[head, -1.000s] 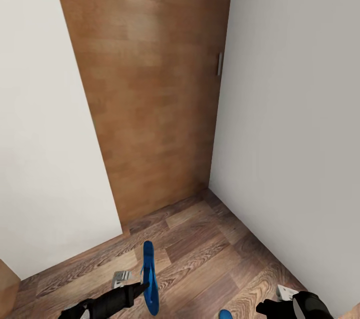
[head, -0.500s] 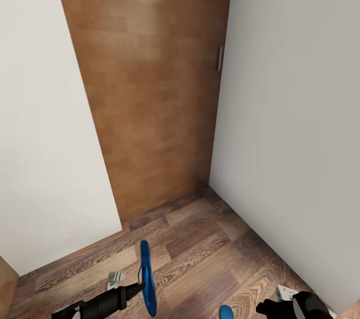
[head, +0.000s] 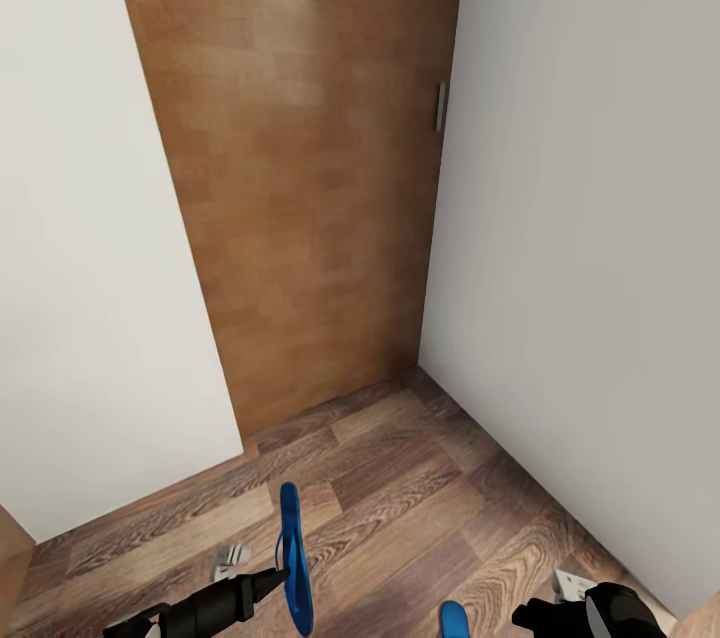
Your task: In the bedroom, move the book from the bed onto either nightstand, and place the two sandals side by side next to the bed.
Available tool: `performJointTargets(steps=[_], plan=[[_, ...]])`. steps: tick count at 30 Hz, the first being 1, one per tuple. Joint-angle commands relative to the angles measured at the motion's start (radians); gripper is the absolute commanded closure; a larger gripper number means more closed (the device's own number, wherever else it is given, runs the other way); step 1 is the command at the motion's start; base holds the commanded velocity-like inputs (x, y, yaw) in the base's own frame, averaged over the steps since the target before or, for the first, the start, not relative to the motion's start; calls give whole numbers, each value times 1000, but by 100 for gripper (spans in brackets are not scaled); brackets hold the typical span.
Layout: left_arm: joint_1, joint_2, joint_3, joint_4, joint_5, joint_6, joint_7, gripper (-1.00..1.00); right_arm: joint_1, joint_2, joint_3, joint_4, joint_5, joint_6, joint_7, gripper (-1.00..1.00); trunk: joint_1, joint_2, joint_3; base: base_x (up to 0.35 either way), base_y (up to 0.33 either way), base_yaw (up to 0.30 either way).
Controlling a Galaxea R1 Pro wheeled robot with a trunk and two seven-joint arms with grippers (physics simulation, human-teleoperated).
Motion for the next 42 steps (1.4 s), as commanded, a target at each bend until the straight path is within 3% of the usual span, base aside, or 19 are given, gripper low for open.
performJointTargets(steps=[1,18,22,24,26,28,30,34,36,42], plan=[[-1,1,-4,0,11,10,-1,100,-1,0,-3,-1,5,4,6,-100,4,-8,-4,0,0,0],[0,1,-4,0,11,10,0,100,-1,-5,-3,-3,5,4,6,-100,69,-127,-57,0,0,0],[0,1,-4,0,11,10,0,100,-1,-5,-3,-2,6,4,5,-100,71,-128,-73,0,0,0],[-1,1,-4,0,11,10,0,100,-1,4,2,3,30,3,-10,-100,72,-128,-81,0,0,0],[-1,1,-4,0,11,10,1,100,-3,38,10,5,76,3,-48,-100,72,-129,-88,0,0,0],[-1,1,-4,0,11,10,-1,100,-42,139,14,3,120,3,-134,-100,73,-129,-96,0,0,0],[0,1,-4,0,11,10,-3,100,-68,180,16,4,130,3,-174,-100,74,-129,-104,0,0,0],[0,1,-3,0,11,11,-5,100,-84,204,37,2,136,3,-209,-100,76,-130,-119,0,0,0],[0,0,-3,0,11,11,0,100,-87,206,71,2,136,3,-216,-100,77,-131,-127,0,0,0],[-1,0,-1,-1,12,10,-1,100,-88,207,91,2,136,3,-219,-100,80,-132,-150,0,0,0]])
